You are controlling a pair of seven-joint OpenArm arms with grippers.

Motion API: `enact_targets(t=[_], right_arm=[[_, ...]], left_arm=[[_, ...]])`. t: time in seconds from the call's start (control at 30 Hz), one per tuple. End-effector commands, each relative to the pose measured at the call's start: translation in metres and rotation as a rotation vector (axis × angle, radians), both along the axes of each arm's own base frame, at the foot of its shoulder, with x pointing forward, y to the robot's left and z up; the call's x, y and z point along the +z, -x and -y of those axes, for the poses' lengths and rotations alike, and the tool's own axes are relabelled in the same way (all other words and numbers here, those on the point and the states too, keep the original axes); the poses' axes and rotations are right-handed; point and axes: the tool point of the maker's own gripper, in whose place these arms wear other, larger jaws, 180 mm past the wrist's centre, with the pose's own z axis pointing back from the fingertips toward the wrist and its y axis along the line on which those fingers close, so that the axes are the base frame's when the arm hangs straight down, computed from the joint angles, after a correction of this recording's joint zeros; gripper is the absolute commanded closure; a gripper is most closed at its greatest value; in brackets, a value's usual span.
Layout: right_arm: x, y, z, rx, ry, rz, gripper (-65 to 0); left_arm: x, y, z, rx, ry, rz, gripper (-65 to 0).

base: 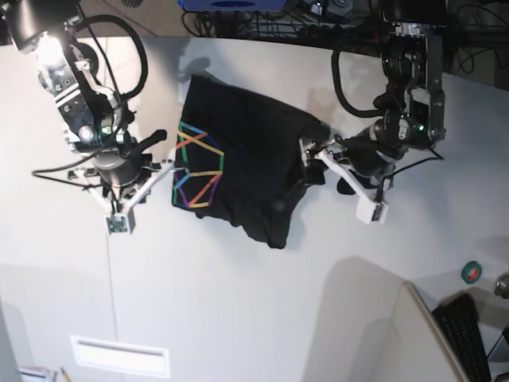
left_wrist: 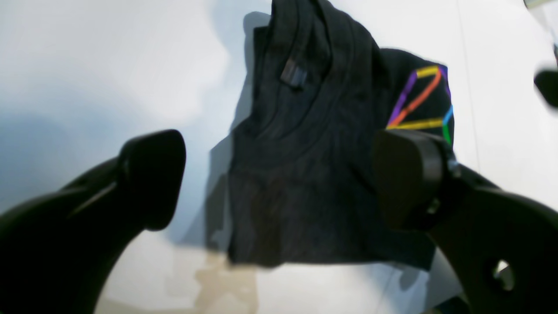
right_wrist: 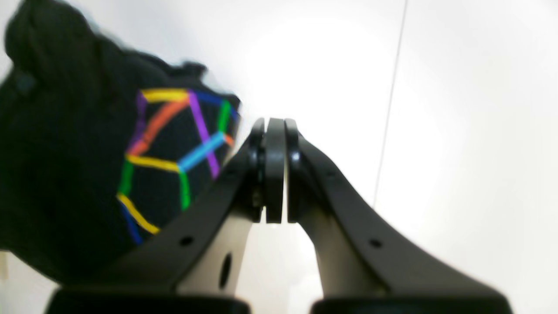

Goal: Layout the t-shirt on the table in an organized manner, then fold the t-shirt properly
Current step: 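Grasp the shirt's edge with the left gripper and drag it toward the right gripper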

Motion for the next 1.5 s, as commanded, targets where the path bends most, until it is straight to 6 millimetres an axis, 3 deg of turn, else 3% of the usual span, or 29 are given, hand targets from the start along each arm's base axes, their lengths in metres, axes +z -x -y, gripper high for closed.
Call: enact_targets(t=[0.0, 0.2, 0.33, 0.4, 0.53, 0.57, 0.77, 0.87, 1.0, 1.1, 1.23, 1.47], right_arm=[[0.012, -0.008, 0.001, 0.002, 0.0, 0.051, 0.0], [0.003, 0.003, 0.003, 0.001, 0.005, 0.021, 0.0], [-0.001, 0.009, 0.005, 0.0, 0.011, 0.008, 0.0], [-0.004, 0.012, 0.015, 0.003, 0.038, -0.001, 0.0], [-0.004, 0.012, 0.022, -0.002, 0.051, -0.001, 0.0], [-0.004, 0.013, 0.029, -0.023, 0.054, -0.003, 0.0], [-0.003, 0.016, 0.073, -0.154, 0.069, -0.003, 0.0], [-0.002, 0.019, 0.095, -0.214, 0.083, -0.005, 0.0], [-0.001, 0.027, 0.126, -0.304, 0.098, -0.007, 0.0], [-0.002, 0.036, 0.143, -0.352, 0.11, -0.017, 0.0], [-0.003, 0.049, 0.166, -0.414, 0.129, -0.03, 0.0], [-0.006, 0.059, 0.175, -0.439, 0.139, -0.045, 0.0]], left_arm=[[0.006, -0.013, 0.009, -0.005, 0.033, 0.025, -65.0], [-0.047, -0.03, 0.032, 0.019, 0.111, -0.148, -65.0], [-0.07, -0.023, 0.035, 0.028, 0.118, -0.229, -65.0], [-0.077, -0.018, 0.031, 0.031, 0.111, -0.25, -50.4], [-0.097, 0.001, 0.02, -0.036, 0.031, -0.329, -6.3], [-0.099, 0.002, 0.018, -0.065, 0.007, -0.355, 0.0], [-0.088, -0.024, 0.006, -0.275, -0.213, -0.354, 0.0], [-0.078, -0.038, 0.019, -0.487, -0.399, -0.298, 0.0], [-0.074, -0.042, 0.051, -0.787, -0.618, -0.186, 0.0], [-0.075, -0.04, 0.075, -0.944, -0.678, -0.067, 0.0], [-0.069, -0.036, 0.119, -1.006, -0.634, 0.004, 0.0], [-0.063, -0.041, 0.161, -1.124, -0.79, 0.182, 0.0]])
